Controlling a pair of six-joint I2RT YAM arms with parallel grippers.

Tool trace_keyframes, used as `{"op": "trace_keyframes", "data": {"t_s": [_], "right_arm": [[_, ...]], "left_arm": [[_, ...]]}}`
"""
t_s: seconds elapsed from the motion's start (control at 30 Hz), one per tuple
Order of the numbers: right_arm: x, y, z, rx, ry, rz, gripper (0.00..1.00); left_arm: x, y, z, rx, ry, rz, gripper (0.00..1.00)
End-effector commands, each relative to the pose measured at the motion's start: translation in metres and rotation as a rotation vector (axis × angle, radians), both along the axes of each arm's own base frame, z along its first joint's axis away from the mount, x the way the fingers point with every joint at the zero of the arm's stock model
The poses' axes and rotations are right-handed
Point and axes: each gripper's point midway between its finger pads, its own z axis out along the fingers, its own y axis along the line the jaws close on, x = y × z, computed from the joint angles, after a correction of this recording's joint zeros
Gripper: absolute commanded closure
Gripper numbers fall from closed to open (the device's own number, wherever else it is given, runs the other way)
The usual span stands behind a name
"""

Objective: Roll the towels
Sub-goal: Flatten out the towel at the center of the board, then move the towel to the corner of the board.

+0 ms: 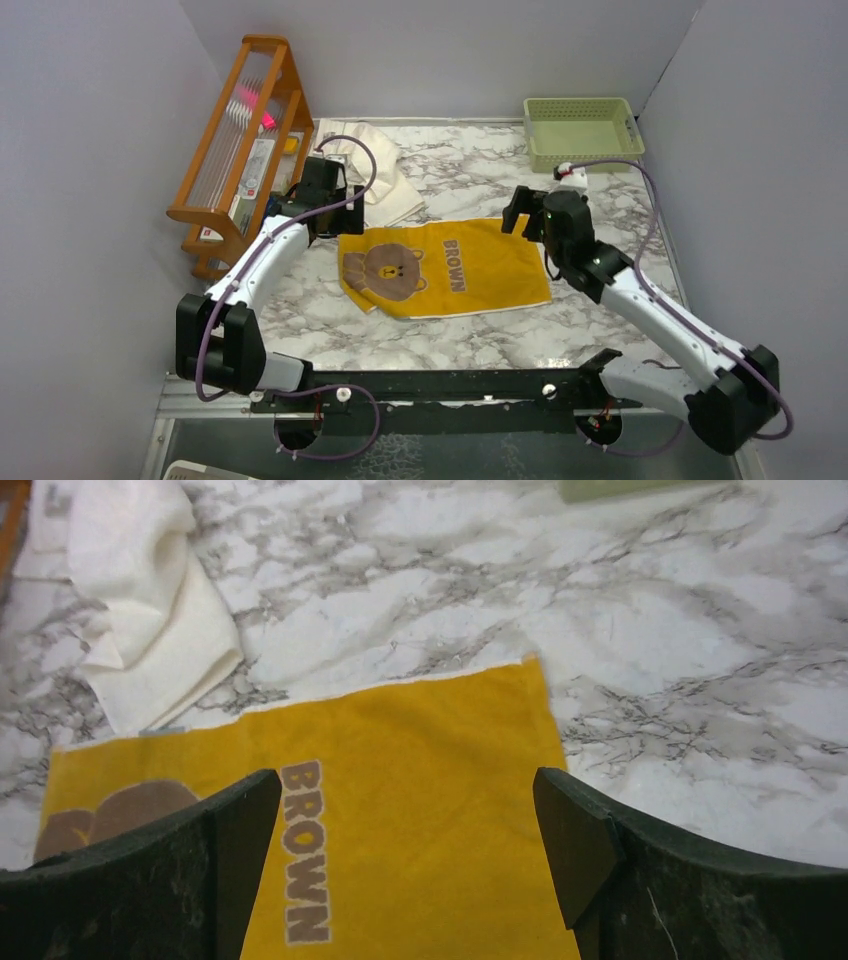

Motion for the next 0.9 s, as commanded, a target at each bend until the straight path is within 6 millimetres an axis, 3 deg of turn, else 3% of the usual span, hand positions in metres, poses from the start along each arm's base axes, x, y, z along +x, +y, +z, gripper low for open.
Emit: {"op": "trace_keyframes", "data": {"t_s": [0.0,0.1,0.3,0.4,0.6,0.87], "right_arm": [[0.040,0.016,-0.037,0.045,0.184,0.164,0.00],[0.064,0.000,-0.075,0.054,0.311,0.139,0.00],[0.094,-0.010,-0.132,-0.018,0.424,0.083,0.25],[0.102,-0.017,-0.150,-0.057,0.446,0.046,0.27],[0.123,-0.027,-0.156,-0.065,0.429,0.009,0.36],[0.140,-0.042,-0.154,-0.069,0.404,-0.037,0.39]], "left_arm": [[0.017,0.031,0.003,0.038,-0.012,0.038,0.05],[0.018,0.031,-0.009,0.016,0.020,0.033,0.06],[0.014,0.037,-0.022,0.045,0.047,0.045,0.06],[0.013,0.045,-0.030,0.080,0.067,0.069,0.06],[0.015,0.049,-0.030,0.091,0.070,0.081,0.06],[0.018,0.050,-0.035,0.088,0.089,0.083,0.08]]}}
